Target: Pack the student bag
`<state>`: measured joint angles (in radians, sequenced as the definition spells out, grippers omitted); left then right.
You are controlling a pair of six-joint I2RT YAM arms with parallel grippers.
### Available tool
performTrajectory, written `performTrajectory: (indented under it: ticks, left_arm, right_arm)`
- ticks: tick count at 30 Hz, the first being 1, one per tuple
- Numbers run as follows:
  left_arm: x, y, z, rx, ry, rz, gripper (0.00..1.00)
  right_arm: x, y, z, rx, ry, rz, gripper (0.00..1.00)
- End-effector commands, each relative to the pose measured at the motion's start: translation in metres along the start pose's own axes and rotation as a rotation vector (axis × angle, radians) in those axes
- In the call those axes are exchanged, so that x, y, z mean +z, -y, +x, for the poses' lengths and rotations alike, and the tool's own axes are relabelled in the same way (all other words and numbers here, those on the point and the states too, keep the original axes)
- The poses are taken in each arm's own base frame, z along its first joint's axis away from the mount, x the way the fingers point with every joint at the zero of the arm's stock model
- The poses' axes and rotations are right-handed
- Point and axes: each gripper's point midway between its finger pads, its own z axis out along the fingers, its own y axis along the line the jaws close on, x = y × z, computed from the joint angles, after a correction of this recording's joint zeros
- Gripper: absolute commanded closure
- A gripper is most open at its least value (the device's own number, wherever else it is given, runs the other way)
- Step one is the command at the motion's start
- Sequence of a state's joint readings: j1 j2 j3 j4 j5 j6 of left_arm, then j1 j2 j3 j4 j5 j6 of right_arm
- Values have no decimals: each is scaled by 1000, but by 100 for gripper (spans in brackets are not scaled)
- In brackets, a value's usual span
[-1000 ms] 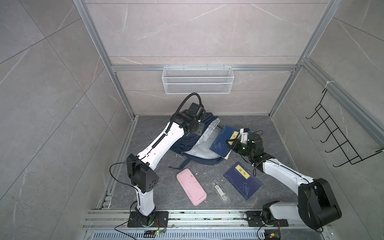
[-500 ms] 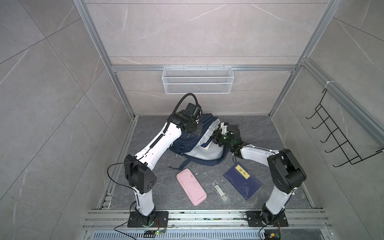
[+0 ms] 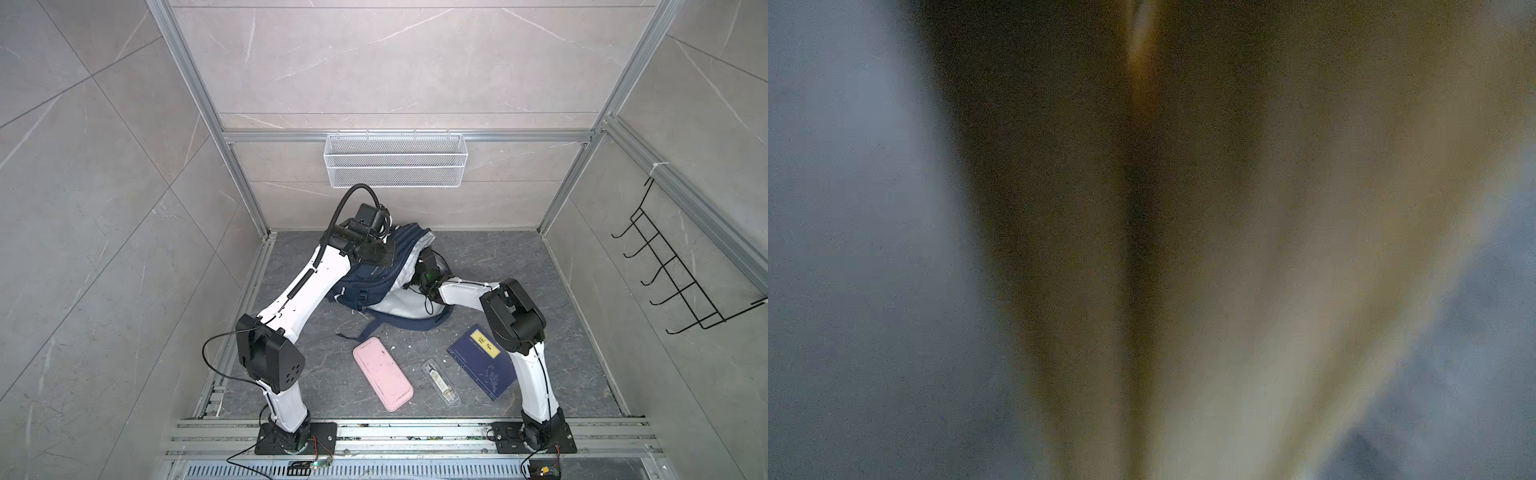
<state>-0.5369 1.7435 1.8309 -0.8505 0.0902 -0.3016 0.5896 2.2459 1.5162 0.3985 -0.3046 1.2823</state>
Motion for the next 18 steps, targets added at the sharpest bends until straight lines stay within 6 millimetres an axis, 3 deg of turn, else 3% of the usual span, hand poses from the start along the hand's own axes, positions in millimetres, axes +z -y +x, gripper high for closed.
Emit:
performTrajectory:
  ticks: [1,3,5,10,18]
  left_arm:
    - [-48,19,-38,-30,182,121,100]
    - [-50,15,-39,-44,187,126,100]
    - [-51,10,-39,-56,192,128,100]
    - [-51,-4,-38,-57,200,91,100]
    - [-47,-28,-36,-80,216,31,100]
  right_arm:
    - [9,1,-1,-34,5,48,72]
    - [6,4,-1,-54,-1,82,53]
    - [1,6,0,-71,-6,111,45]
    - [-16,1,2,-154,-35,200,37]
    - [-71,11,3,-288,-70,379,27]
